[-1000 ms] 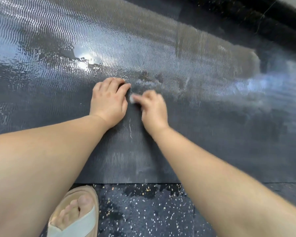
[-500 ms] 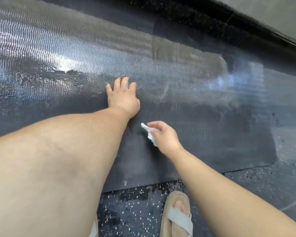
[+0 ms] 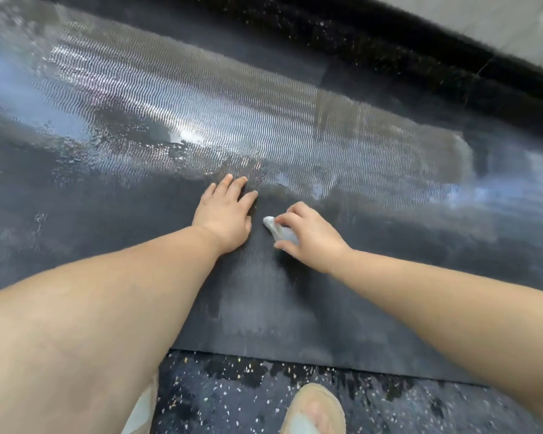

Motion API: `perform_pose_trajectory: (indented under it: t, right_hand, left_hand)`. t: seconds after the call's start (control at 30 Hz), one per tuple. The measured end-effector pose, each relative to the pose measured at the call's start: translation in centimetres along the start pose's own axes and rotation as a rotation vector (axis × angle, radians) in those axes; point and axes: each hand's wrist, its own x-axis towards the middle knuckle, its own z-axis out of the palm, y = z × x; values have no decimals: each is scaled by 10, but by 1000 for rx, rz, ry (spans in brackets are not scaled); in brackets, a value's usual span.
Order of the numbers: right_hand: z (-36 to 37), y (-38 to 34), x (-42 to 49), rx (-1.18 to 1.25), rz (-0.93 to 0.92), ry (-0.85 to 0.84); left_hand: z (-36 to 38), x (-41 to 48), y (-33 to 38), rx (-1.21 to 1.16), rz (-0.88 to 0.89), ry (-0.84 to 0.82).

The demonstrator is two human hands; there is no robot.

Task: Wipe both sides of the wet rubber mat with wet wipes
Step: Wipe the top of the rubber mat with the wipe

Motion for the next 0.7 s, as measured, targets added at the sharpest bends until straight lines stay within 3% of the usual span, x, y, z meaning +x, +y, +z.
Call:
perform_pose_trajectory:
  t: [0.1,0.23,0.3,0.4,0.5,0.57,0.7]
  right_hand:
    - [8,0,3,-101,-181,-55]
    - [0,13,14,-161,-486,121]
    - [-11,25,31,-140,-423,191]
    - [-23,46,63,-26,-110,335]
    - [-17,46,67,101,37,408]
    - [4,30,47,89,-14,363]
    - [49,-13,-29,162,-368,244]
  left_hand:
    - [4,-17,-5,-41,-48,-16]
    - [9,-37,-9,-21,-75,-103]
    - [9,-39,-7,-48,-109,-112]
    - [12,-46,-3,-46,-148,-92]
    - [17,-54,-1,-36,-187,-55]
    - [21,-57,0,-69,-215,-25]
    - [28,-60,2,-95,-238,25]
